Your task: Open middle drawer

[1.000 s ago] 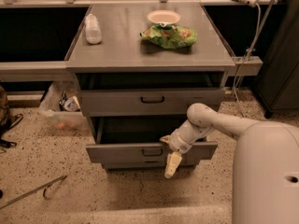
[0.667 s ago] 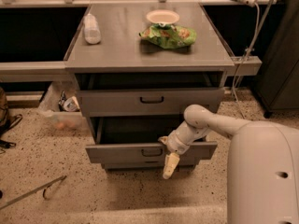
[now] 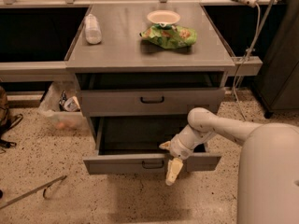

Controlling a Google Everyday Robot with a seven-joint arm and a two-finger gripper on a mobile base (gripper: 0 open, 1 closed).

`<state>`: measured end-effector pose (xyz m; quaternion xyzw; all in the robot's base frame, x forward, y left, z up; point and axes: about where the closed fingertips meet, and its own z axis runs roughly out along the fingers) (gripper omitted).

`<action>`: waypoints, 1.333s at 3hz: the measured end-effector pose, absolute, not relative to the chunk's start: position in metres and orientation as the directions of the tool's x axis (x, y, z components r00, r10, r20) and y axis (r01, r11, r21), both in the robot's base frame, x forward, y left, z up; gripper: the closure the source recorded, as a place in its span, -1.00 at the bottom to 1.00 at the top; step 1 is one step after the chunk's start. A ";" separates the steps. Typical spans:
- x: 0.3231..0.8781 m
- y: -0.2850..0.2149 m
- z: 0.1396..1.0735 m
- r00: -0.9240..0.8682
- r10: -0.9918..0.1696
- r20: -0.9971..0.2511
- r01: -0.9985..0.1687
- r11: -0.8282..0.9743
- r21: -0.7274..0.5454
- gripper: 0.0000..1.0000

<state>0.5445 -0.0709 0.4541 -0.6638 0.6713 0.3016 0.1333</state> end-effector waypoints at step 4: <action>0.480 -0.072 0.459 -0.146 -0.767 -0.625 -0.946 -0.076 0.315 -1.00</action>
Offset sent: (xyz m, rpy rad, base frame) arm -0.0036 0.0089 -0.0277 0.0638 0.0622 -0.0041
